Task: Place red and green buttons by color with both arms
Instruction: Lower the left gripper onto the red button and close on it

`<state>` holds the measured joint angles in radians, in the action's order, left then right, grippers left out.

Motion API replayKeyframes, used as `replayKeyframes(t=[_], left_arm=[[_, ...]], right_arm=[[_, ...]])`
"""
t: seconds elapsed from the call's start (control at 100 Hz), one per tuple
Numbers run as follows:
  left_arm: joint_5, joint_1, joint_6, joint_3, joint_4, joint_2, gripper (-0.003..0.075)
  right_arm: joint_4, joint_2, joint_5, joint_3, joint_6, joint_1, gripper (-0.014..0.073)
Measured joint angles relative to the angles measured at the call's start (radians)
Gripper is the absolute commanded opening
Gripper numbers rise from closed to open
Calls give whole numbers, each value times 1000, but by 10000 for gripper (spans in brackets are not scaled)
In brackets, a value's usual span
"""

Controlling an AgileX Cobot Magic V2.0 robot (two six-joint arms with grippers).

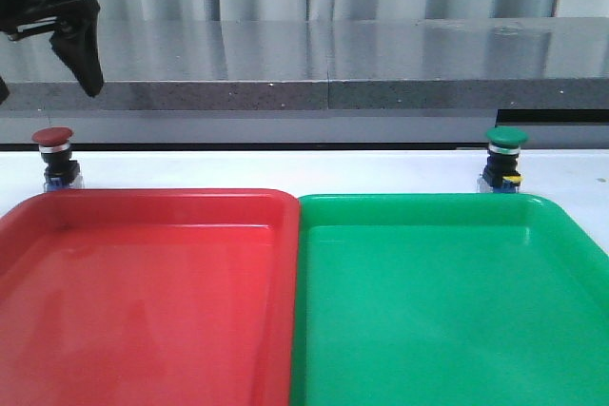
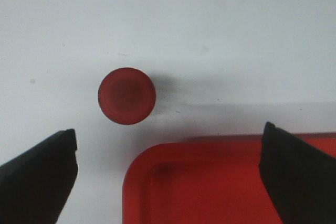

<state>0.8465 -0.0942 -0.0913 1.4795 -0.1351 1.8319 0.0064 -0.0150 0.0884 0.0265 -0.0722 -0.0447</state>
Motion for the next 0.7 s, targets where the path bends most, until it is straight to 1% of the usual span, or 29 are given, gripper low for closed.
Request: replayKeyframes(t=[0.11, 0.35, 0.7], left_arm=[[15, 0, -31, 30, 31, 51, 669], [2, 4, -59, 44, 55, 116, 669], [-34, 33, -63, 44, 63, 173, 669]], right_arm=[[0, 0, 0, 0, 0, 0, -64], [0, 0, 0, 0, 0, 0, -64], [0, 0, 0, 0, 0, 0, -64]])
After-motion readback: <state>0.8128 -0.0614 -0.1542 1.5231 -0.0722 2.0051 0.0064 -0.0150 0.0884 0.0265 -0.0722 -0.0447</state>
